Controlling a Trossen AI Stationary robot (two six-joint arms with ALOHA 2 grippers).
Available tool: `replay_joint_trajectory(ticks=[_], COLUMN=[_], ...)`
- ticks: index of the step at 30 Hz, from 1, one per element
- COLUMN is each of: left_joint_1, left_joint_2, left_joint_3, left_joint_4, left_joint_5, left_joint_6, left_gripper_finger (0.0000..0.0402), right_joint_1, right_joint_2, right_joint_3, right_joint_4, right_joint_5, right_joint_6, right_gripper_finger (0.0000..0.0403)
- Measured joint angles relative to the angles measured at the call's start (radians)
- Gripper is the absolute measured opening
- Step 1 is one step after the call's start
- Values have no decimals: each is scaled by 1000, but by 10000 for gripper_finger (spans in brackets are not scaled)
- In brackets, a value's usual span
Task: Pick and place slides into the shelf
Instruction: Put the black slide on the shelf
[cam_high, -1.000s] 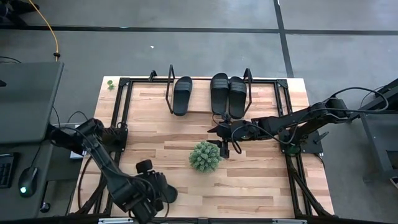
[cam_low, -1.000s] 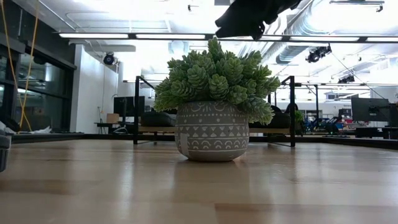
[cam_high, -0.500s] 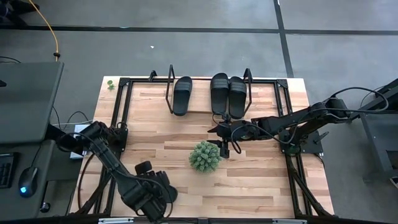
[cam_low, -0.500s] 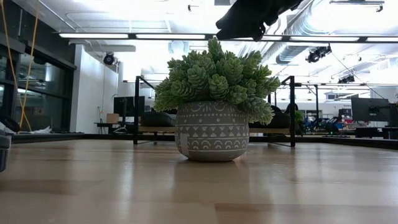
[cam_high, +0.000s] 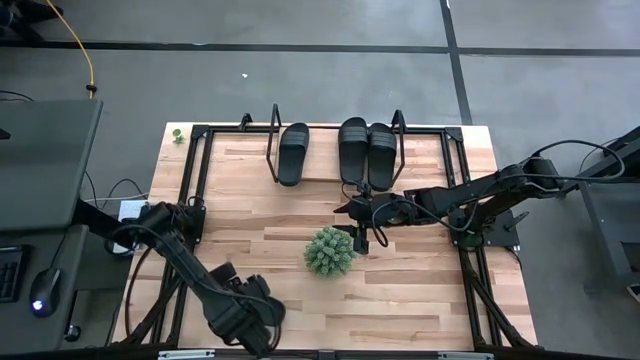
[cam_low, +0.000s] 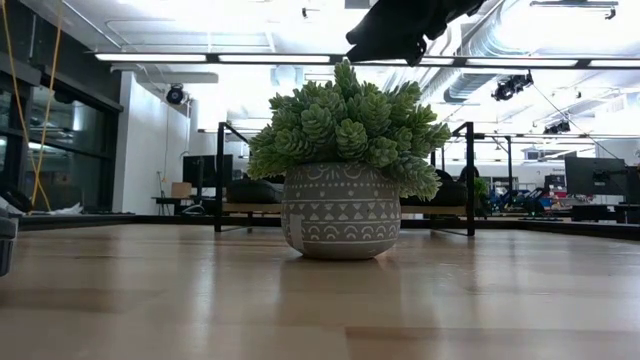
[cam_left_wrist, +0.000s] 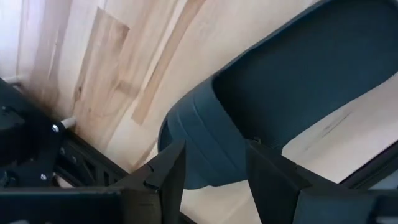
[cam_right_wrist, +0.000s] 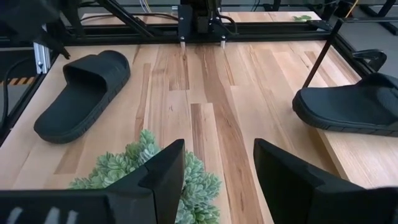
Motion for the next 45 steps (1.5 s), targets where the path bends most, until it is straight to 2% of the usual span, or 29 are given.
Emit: replay_joint_trajectory(ticks=[16,28,45], left_joint_1=[31,53,51], left_joint_2=[39,53,53], left_joint_3=[0,0,0], left_joint_4=[23,196,454], left_joint_5=[48,115,99], left_joint_6=[-33,-28,234], left_gripper_finger=[150,150,150], right_joint_1=[0,0,0], right_joint_2=[0,0,0], right_joint_3=[0,-1,-1], right_joint_4=[0,-12,-14], right_joint_5=[0,0,0], right_joint_6=[3,11,11], right_gripper_finger=[183,183,183])
